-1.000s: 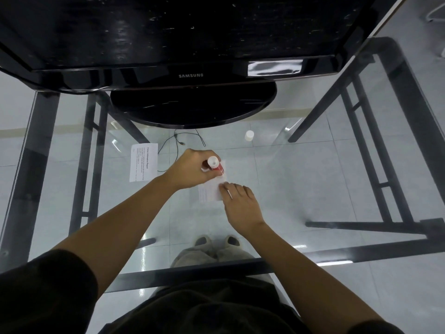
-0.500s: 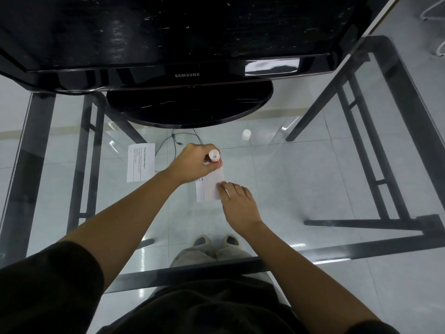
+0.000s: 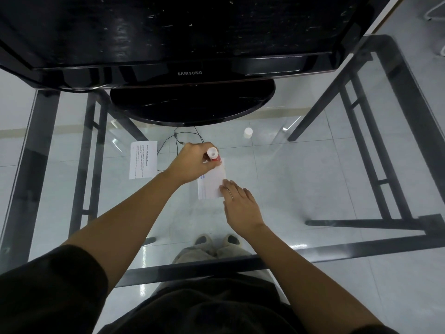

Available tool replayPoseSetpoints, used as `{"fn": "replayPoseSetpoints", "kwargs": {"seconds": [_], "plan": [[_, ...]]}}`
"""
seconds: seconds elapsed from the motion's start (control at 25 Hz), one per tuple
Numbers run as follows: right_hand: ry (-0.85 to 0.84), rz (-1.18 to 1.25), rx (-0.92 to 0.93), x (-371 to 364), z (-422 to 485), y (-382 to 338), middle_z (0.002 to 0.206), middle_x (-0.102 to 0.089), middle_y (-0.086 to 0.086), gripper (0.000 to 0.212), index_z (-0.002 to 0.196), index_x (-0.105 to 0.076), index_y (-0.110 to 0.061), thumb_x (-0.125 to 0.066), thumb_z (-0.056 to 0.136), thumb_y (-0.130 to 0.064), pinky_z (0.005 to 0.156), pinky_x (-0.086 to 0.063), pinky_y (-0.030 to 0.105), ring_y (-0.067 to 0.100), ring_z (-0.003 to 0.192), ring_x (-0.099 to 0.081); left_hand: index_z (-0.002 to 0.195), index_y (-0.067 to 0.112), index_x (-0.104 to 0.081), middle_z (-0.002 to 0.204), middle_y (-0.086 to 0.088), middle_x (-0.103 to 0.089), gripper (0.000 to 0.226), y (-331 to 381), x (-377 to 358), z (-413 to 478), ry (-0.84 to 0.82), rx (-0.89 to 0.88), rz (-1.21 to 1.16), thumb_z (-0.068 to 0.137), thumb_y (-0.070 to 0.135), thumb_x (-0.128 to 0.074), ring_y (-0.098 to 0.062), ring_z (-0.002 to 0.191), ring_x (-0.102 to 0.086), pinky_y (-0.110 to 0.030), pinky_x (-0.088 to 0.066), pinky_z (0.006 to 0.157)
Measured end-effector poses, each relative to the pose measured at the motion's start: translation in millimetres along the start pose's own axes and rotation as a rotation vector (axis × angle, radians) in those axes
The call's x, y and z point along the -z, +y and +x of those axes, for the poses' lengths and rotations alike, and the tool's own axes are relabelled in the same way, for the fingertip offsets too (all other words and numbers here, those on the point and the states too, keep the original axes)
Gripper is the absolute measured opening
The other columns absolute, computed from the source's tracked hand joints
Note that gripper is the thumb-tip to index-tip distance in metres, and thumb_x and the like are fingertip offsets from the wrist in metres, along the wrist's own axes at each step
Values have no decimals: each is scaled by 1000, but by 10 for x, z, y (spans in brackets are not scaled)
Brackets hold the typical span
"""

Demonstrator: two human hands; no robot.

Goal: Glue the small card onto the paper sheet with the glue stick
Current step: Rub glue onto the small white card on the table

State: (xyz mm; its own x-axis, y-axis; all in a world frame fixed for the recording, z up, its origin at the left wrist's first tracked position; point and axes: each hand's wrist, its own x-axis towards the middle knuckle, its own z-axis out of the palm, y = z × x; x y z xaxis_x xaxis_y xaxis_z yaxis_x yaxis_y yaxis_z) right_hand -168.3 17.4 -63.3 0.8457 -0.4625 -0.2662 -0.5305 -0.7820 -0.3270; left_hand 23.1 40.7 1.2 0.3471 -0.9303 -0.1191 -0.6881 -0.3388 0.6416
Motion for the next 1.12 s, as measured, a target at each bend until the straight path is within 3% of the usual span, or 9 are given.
{"fn": "replayPoseSetpoints", "kwargs": {"seconds": [0.12,0.24,0.36,0.52,0.64,0.84,0.92,1.04,1.12], "plan": [[-4,-1,14,10,-16,24,156,-19,7,51,143,-23,-14,-41,97,-21,115,-14,41,22,143,-15,94,12,-64,83,-3,-69,20,30,-20,-20,44,-4,30,81,27,-68,-16,73,-61,-25,-48,68],[-2,-25,19,9,-17,15,156,-18,7,51,143,-23,-14,-41,97,-22,115,-15,41,23,143,-16,88,13,-65,81,-1,-70,19,42,-40,-138,4,-16,21,77,27,-71,-15,72,-62,-25,-49,67],[16,-27,8,19,-14,-12,150,-30,10,50,140,-30,-14,-47,94,-19,113,-24,41,26,138,-29,90,14,-66,84,-1,-71,18,26,-60,-234,-30,-2,-6,77,26,-72,-15,75,-63,-23,-49,68],[17,-35,14,37,-3,-13,145,-35,10,50,138,-33,-13,-51,91,-18,111,-30,41,25,134,-35,95,12,-64,84,-5,-69,19,36,-51,-173,50,30,6,82,26,-68,-18,76,-62,-26,-48,68],[9,-54,18,47,-6,2,147,-34,8,50,139,-31,-14,-49,93,-22,112,-27,42,24,136,-31,94,11,-65,82,-5,-69,19,43,-34,-181,79,29,-17,81,25,-68,-19,74,-62,-27,-49,67],[-26,-96,11,17,-49,2,153,-25,7,51,142,-26,-15,-43,95,-25,115,-12,45,24,143,-17,92,13,-66,85,-4,-71,20,68,-98,-360,-42,-20,-18,78,26,-71,-18,75,-64,-29,-52,70],[-39,-101,10,-3,-72,-8,154,-22,6,52,143,-23,-15,-41,96,-27,115,-9,45,23,143,-14,94,13,-65,85,-5,-71,19,36,-82,-326,4,-3,-8,80,26,-69,-19,75,-64,-30,-52,69],[-43,-122,14,-13,-89,-2,155,-21,6,53,144,-21,-15,-40,96,-28,115,-8,46,23,143,-14,95,11,-64,83,-6,-70,17,-22,-22,-250,112,47,13,84,23,-66,-18,72,-61,-19,-42,60],[-38,-118,15,-8,-97,8,155,-21,7,53,144,-22,-14,-41,96,-28,115,-9,46,23,143,-15,93,12,-65,82,-5,-70,16,-30,-2,-267,144,49,-4,83,23,-67,-17,71,-61,-21,-43,60]]}}
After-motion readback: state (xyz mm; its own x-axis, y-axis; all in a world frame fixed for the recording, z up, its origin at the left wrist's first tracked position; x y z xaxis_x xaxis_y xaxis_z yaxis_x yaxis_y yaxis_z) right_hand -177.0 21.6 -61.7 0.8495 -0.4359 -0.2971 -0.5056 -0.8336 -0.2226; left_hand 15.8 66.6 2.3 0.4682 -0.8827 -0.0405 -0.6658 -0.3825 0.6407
